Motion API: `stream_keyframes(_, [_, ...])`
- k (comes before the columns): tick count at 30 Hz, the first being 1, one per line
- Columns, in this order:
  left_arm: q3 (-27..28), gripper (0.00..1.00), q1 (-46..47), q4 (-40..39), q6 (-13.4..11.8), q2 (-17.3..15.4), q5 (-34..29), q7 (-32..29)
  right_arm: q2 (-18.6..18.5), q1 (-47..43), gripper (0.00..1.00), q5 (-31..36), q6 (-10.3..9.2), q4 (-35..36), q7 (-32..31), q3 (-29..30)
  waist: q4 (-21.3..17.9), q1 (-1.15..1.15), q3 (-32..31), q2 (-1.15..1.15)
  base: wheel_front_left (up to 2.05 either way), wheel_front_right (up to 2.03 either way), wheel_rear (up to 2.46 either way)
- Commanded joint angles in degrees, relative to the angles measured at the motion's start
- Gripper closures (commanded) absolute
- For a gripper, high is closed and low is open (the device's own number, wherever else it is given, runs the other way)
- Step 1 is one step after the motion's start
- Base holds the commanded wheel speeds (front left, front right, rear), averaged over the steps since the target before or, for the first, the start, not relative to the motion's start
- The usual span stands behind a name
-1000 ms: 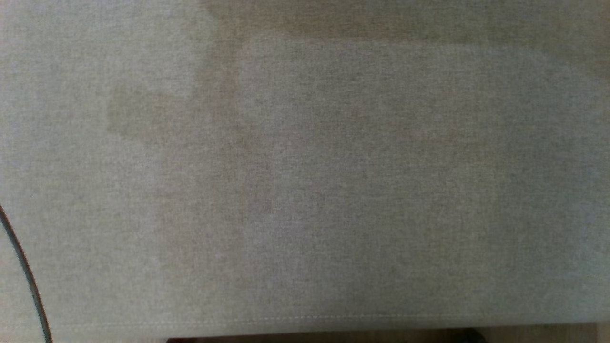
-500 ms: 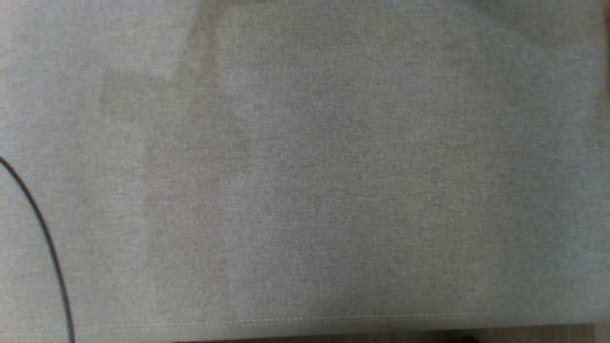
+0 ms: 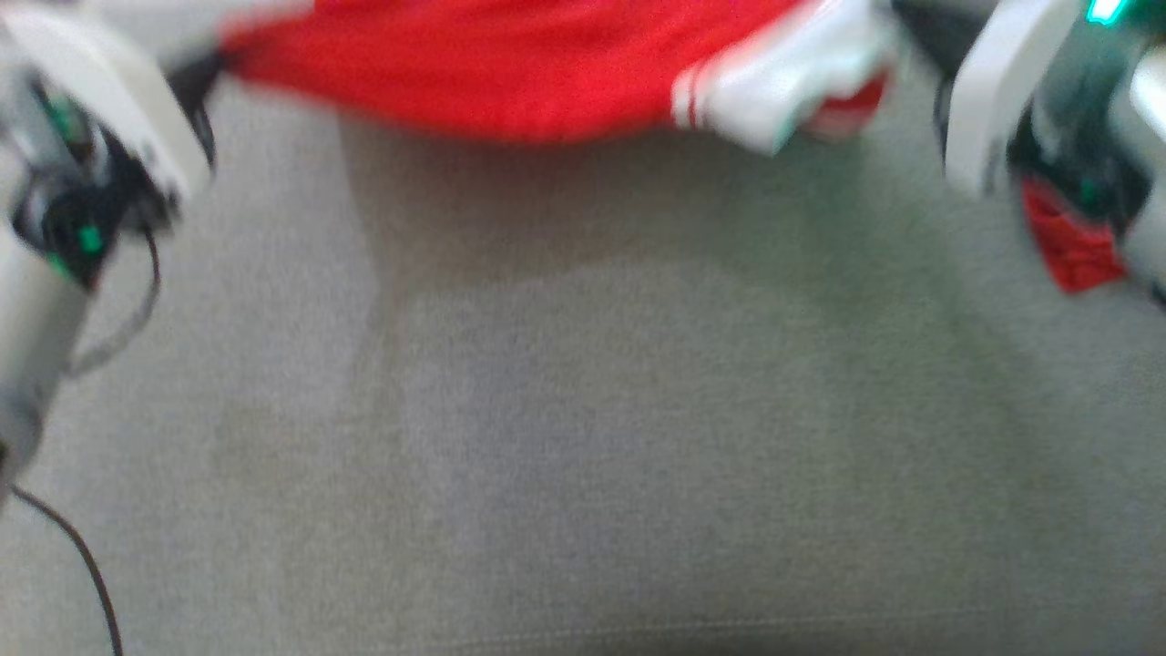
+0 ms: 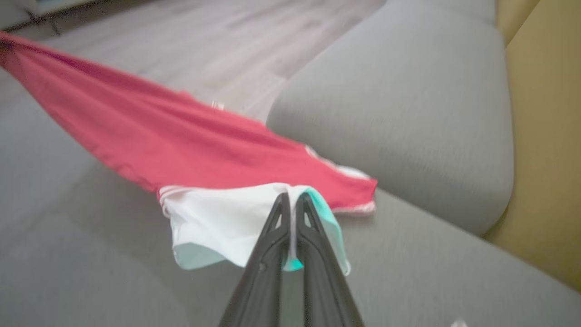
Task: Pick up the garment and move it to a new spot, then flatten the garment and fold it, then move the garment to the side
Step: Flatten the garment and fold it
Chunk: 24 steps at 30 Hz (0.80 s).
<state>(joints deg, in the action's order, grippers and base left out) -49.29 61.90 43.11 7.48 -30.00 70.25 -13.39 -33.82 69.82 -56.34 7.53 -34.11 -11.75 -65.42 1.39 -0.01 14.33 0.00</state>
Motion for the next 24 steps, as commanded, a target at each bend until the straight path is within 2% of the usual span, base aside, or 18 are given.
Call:
stream_keyframes(1, [1.8, 1.0, 0.3, -1.4, 0.0, -3.8, 1.1, -1.4, -2.5, -1.4, 1.0, -1.7, -0.04, 2.9, -3.6, -0.6, -1.6, 0.01, -5.9, 0.0, 0.0, 0.0, 0.0])
stream_keyframes(5, [0.8, 1.0, -6.1, -3.2, -1.4, -4.7, 3.9, -5.6, -7.5, -6.7, 1.0, -7.4, -0.04, 10.0, -14.6, -3.8, -2.2, 0.01, -8.9, 0.0, 0.0, 0.0, 0.0])
stream_keyframes(6, [0.8, 1.0, -6.1, -3.2, -1.4, -4.7, 3.9, -5.6, -7.5, -6.7, 1.0, -7.4, -0.04, 10.0, -14.6, -3.8, -2.2, 0.01, -8.9, 0.0, 0.0, 0.0, 0.0])
stream_keyframes(7, [-0.1, 1.0, -9.0, -5.0, -2.5, -5.4, 4.7, -7.8, -9.9, -8.9, 1.0, -9.9, -0.04, 13.3, -18.7, -4.3, -2.3, 0.01, -9.7, 0.0, 0.0, 0.0, 0.0])
stream_keyframes(13, [-2.1, 1.0, -16.8, -11.9, -6.3, -7.8, 7.2, -12.8, -15.9, -15.8, 1.0, -16.1, -0.04, 19.7, -32.1, -4.7, -2.9, 0.01, -11.2, 0.0, 0.0, 0.0, 0.0])
stream_keyframes(18, [-3.9, 1.0, -21.8, -18.9, -9.3, -11.0, 9.9, -19.0, -19.7, -21.1, 1.0, -19.8, -0.04, 25.5, -40.6, -3.8, -3.0, 0.01, -11.6, 0.0, 0.0, 0.0, 0.0])
stream_keyframes(24, [-5.3, 1.0, -25.2, -27.8, -13.1, -15.8, 13.2, -26.6, -24.3, -26.3, 1.0, -24.5, -0.04, 33.7, -46.8, -1.3, -2.6, 0.01, -11.8, 0.0, 0.0, 0.0, 0.0])
